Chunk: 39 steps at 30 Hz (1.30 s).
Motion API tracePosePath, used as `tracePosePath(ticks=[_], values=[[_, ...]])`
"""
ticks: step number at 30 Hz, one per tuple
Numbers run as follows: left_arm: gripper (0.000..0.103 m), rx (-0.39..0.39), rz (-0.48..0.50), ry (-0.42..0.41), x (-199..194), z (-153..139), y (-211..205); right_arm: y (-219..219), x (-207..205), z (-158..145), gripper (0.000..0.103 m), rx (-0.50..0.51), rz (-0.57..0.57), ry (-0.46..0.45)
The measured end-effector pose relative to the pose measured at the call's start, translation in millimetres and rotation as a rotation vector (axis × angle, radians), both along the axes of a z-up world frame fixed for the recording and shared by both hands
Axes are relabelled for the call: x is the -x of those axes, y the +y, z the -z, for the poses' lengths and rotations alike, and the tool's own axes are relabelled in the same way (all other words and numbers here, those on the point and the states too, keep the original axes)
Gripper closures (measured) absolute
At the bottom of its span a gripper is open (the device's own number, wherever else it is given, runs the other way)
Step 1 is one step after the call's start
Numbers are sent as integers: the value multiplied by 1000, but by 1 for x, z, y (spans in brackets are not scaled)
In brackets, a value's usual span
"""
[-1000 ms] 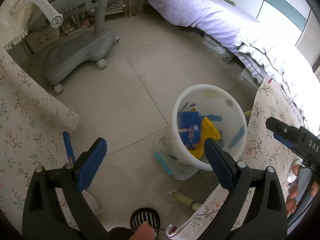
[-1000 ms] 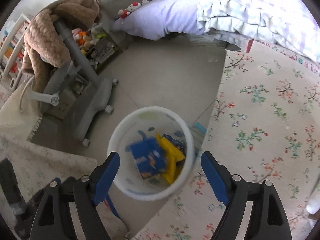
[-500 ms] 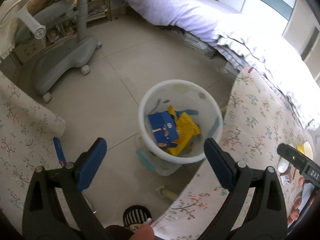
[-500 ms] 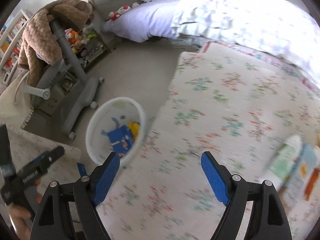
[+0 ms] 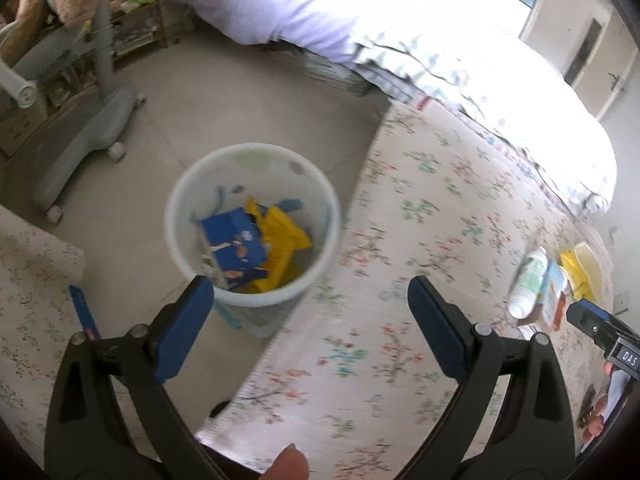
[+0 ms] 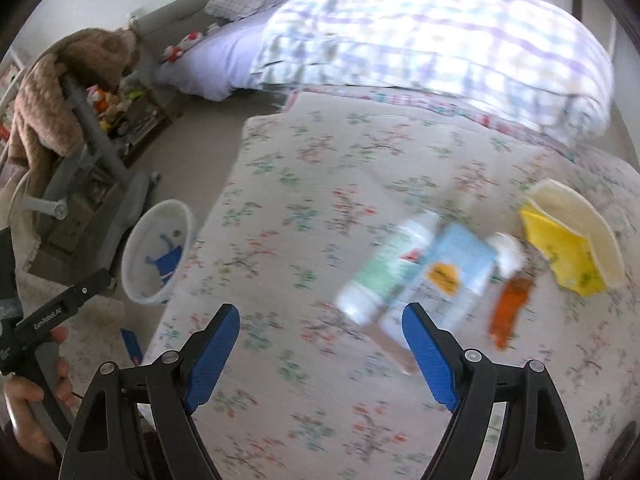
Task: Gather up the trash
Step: 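Move both tools back over the remaining items on the bed, then grasp the orange wrapper with the right tool while the left tool grasps the white milk carton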
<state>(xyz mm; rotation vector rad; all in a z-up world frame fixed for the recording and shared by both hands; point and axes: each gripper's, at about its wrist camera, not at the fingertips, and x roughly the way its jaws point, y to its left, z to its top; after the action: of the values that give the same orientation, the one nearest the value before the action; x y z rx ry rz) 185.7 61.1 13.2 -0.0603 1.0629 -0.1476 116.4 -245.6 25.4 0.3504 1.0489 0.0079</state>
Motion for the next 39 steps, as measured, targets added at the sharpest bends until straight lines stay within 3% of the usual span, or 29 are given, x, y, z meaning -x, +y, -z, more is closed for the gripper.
tracePosePath(ticks=[7, 18, 22, 24, 29, 32, 39], values=[[6, 5, 87, 32, 3, 6, -51, -54, 22, 14, 18, -34, 122, 27], [6, 13, 147, 83, -1, 18, -105, -116, 16, 44, 20, -46, 274, 142], [6, 13, 165, 95, -2, 23, -120, -123, 12, 57, 38, -65, 277, 181], [6, 10, 174, 97, -2, 24, -127, -127, 9, 67, 52, -101, 275, 206], [6, 4, 202, 101, 0, 26, -145, -132, 7, 84, 64, -146, 286, 227], [6, -1, 215, 100, 4, 26, -154, -132, 4, 87, 84, -119, 283, 224], [7, 55, 302, 109, 15, 23, -179, -138, 23, 74, 86, -131, 252, 190]])
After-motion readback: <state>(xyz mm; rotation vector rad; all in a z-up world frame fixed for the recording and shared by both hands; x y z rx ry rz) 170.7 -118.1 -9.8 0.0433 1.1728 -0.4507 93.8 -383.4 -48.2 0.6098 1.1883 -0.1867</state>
